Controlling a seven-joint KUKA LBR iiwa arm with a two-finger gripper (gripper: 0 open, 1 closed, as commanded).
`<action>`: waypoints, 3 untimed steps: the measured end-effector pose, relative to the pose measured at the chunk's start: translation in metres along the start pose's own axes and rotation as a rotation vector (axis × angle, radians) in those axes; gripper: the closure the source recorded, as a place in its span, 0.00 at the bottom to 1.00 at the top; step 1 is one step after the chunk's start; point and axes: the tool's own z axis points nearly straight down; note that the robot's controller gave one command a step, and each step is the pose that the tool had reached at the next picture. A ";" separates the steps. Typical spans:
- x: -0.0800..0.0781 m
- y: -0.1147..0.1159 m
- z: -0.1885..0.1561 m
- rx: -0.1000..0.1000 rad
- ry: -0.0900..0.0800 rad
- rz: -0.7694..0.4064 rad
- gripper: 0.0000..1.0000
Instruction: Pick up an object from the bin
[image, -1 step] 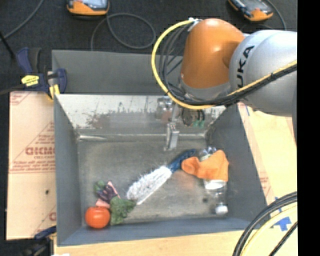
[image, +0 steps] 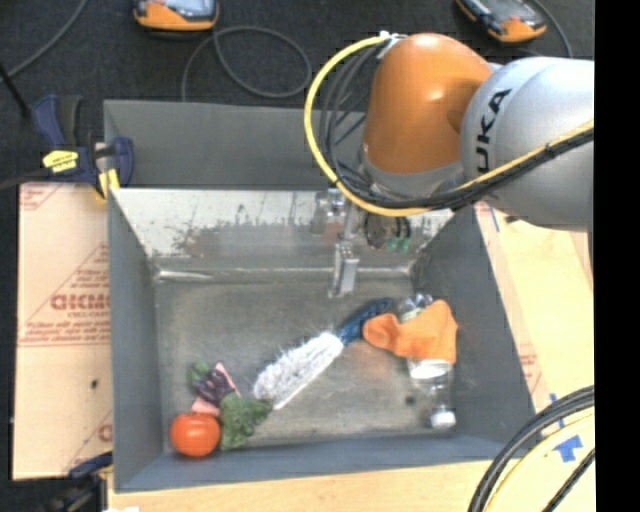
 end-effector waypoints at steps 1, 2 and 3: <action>0.019 -0.009 0.036 0.001 -0.007 -0.015 0.00; 0.061 -0.009 0.077 0.001 0.001 -0.161 0.00; 0.059 -0.011 0.124 0.003 -0.011 -0.378 0.00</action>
Offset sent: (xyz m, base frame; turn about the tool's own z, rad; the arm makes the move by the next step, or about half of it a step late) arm -0.0763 -0.0070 -0.0868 -0.1967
